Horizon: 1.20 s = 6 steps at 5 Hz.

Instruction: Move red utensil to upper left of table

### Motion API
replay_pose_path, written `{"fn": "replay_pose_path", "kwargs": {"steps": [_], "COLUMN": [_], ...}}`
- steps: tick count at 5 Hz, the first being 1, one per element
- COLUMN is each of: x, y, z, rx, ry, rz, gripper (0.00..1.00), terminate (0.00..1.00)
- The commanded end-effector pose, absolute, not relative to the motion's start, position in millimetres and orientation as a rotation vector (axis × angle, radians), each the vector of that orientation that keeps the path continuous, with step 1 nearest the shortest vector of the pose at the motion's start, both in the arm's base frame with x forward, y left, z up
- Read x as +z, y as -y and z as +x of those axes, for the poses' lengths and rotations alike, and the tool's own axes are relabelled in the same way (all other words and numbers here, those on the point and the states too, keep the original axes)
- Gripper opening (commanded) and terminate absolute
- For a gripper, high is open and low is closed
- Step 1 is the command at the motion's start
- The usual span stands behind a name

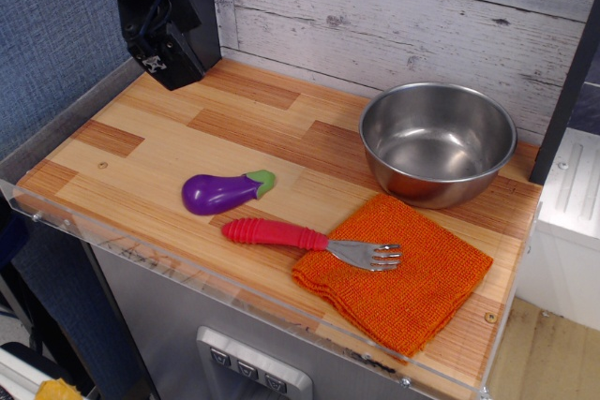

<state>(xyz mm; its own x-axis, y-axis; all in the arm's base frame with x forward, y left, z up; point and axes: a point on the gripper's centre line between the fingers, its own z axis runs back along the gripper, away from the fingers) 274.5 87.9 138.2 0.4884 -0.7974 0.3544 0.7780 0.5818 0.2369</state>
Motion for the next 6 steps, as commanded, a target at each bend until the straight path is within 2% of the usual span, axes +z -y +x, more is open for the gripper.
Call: {"fn": "replay_pose_path", "kwargs": {"steps": [1,2,4,6], "x": [138.2,138.4,120.5,82.6], "y": [-87.9,-59.9,-6.7,-4.8], "z": [274.5,270.9,242.5,219.8], "rx": [-0.958,-1.228,-1.595,-1.586], "ry": [0.456,0.429,0.401,0.316], "rz": [0.047,0.1,0.091,0.068], "gripper": [1.0,1.0,1.0,1.0], "terminate": [0.0,0.0,0.0,0.0]}}
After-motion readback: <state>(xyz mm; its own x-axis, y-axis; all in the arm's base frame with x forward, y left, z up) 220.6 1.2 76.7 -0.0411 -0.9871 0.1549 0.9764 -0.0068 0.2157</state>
